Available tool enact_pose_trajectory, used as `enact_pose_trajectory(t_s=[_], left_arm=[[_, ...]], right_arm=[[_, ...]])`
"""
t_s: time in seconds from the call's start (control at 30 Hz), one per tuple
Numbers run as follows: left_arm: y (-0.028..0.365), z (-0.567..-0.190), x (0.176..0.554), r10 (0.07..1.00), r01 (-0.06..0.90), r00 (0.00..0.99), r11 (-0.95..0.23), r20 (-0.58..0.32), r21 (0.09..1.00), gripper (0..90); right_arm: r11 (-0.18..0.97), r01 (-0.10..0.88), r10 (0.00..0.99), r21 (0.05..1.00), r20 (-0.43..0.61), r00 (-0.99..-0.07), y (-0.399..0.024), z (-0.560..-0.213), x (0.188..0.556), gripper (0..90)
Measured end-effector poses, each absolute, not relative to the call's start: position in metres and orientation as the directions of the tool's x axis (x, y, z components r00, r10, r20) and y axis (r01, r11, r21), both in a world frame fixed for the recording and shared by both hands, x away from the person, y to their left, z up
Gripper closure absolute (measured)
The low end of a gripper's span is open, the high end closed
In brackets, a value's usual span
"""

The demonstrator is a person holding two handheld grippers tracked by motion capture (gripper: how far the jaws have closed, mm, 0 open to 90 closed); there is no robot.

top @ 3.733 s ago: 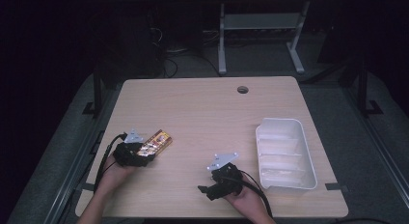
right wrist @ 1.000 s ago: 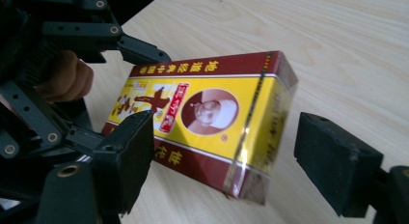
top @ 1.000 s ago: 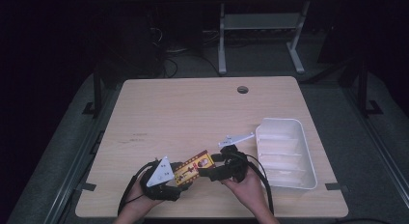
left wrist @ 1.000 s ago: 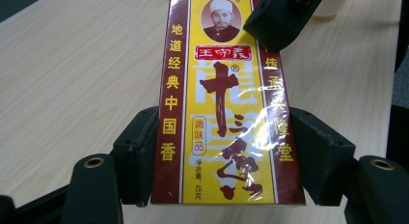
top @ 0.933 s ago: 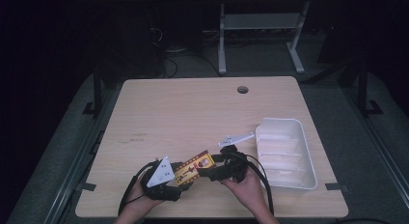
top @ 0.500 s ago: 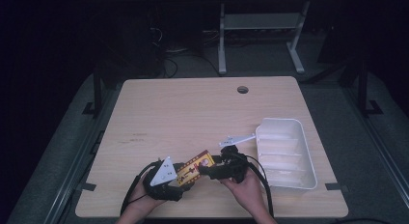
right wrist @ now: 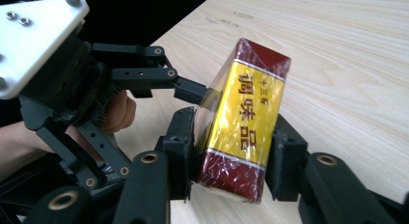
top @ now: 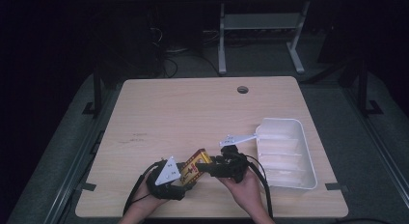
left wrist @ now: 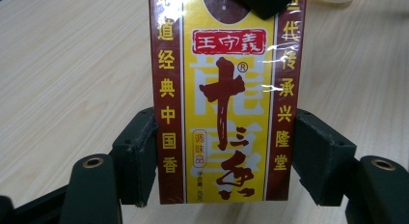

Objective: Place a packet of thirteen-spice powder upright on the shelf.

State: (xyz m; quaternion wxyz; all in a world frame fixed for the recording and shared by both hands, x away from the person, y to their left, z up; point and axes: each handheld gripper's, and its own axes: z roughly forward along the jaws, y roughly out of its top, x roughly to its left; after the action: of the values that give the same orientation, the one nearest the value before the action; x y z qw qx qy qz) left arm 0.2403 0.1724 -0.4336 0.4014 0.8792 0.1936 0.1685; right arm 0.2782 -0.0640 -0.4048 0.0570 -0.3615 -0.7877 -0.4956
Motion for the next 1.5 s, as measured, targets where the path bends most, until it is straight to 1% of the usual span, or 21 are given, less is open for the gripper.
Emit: enact_pose_trajectory(t_s=[0.13,0.17,0.47,0.53,0.9,1.13,1.5], left_arm=[[0.172,-0.436,0.243,0.480,0.218,0.868,-0.596,0.126,0.773,28.9],[0.172,-0.436,0.243,0.480,0.219,0.868,-0.594,0.123,0.774,28.8],[0.179,-0.437,0.246,0.490,0.248,0.868,-0.572,0.083,0.782,28.4],[0.182,-0.437,0.247,0.496,0.258,0.866,-0.562,0.070,0.786,28.1],[0.196,-0.436,0.251,0.523,0.297,0.852,-0.518,0.022,0.802,26.4],[0.206,-0.437,0.255,0.542,0.329,0.840,-0.491,-0.012,0.807,25.7],[0.215,-0.437,0.259,0.557,0.346,0.830,-0.477,-0.026,0.808,24.3]], right_arm=[[0.256,0.611,0.497,0.749,0.440,-0.748,-0.061,-0.402,0.278,67.2],[0.265,0.605,0.499,0.751,0.430,-0.752,-0.060,-0.400,0.277,67.6],[0.329,0.563,0.505,0.759,0.363,-0.783,-0.057,-0.390,0.279,67.9],[0.349,0.545,0.512,0.762,0.333,-0.792,-0.060,-0.386,0.280,67.9],[0.408,0.501,0.508,0.763,0.267,-0.819,-0.073,-0.370,0.286,67.9],[0.446,0.477,0.485,0.757,0.244,-0.840,-0.079,-0.365,0.289,67.9],[0.497,0.441,0.451,0.747,0.212,-0.867,-0.085,-0.355,0.292,67.8]])
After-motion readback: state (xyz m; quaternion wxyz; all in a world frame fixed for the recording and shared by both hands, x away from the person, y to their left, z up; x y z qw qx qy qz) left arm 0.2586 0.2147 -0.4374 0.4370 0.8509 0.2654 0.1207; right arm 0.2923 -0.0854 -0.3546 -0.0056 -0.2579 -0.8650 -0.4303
